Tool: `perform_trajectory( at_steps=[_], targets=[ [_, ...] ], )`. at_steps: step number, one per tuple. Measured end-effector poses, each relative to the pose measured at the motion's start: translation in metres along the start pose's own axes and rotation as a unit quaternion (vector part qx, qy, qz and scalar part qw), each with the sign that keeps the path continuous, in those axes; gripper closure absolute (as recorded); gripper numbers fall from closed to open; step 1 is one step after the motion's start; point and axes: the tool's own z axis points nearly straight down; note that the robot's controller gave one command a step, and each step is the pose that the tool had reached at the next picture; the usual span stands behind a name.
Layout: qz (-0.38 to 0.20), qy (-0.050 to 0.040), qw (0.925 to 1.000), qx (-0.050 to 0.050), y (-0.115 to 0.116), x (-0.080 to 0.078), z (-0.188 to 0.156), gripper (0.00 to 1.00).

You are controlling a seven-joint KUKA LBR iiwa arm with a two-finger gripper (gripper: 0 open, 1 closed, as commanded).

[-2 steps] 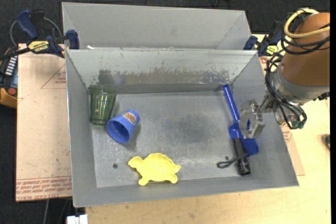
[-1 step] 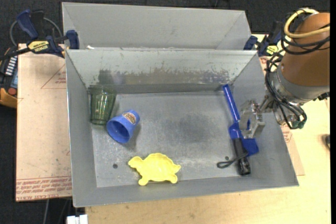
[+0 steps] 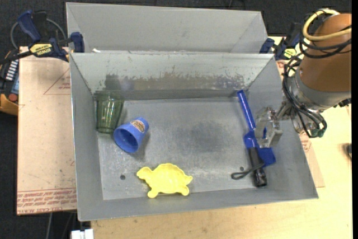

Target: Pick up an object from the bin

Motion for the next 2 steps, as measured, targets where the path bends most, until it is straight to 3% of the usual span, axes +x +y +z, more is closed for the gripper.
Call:
perform_trajectory(
  at_steps=[2],
  targets=[
    [0.000, 0.0000, 1.0000, 0.000, 0.0000, 0.0000, 0.0000, 1.00]
  ],
)
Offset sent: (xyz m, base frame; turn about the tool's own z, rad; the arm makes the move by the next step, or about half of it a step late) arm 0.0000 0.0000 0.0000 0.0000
